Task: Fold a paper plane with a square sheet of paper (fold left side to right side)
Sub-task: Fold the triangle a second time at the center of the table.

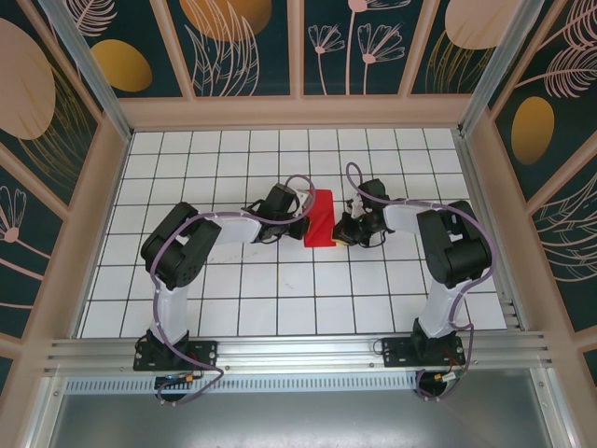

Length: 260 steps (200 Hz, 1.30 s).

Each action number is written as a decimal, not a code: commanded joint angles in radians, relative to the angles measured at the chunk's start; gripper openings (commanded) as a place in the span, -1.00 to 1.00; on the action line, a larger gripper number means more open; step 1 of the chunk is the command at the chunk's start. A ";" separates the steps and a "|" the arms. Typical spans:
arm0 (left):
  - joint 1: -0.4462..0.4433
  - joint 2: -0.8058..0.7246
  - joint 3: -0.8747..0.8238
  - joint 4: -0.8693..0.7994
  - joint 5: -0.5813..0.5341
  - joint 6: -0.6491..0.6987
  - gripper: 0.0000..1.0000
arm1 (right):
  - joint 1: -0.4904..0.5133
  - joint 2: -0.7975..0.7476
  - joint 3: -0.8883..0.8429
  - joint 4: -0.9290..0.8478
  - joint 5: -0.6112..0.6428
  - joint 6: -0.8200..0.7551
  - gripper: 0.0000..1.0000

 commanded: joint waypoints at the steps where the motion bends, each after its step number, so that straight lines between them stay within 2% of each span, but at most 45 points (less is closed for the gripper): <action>1: 0.006 0.024 0.018 0.009 -0.004 0.019 -0.90 | 0.023 0.066 -0.024 -0.065 0.084 -0.020 -0.84; 40: 0.006 0.039 0.010 0.004 0.005 0.023 -0.90 | 0.016 0.015 -0.015 -0.029 0.053 -0.013 -0.77; 60: 0.006 0.046 0.011 0.004 0.016 0.024 -0.90 | 0.009 -0.042 0.006 -0.016 0.039 -0.005 -0.61; 77: 0.006 0.052 0.011 0.003 0.020 0.024 -0.90 | 0.001 -0.082 0.032 -0.015 0.024 0.003 -0.56; 104: 0.007 0.054 0.009 0.003 0.024 0.025 -0.90 | 0.003 -0.091 0.077 0.005 0.010 0.029 -0.59; 141: 0.007 0.049 0.005 0.003 0.021 0.025 -0.90 | 0.034 -0.014 0.137 0.096 -0.010 0.090 -0.69; 191: 0.006 0.042 0.005 0.001 0.006 0.022 -0.91 | 0.059 0.088 0.215 0.101 -0.001 0.100 -0.72; 260: 0.007 0.031 0.007 0.000 -0.013 0.015 -0.92 | 0.062 0.129 0.207 0.060 0.056 0.069 -0.72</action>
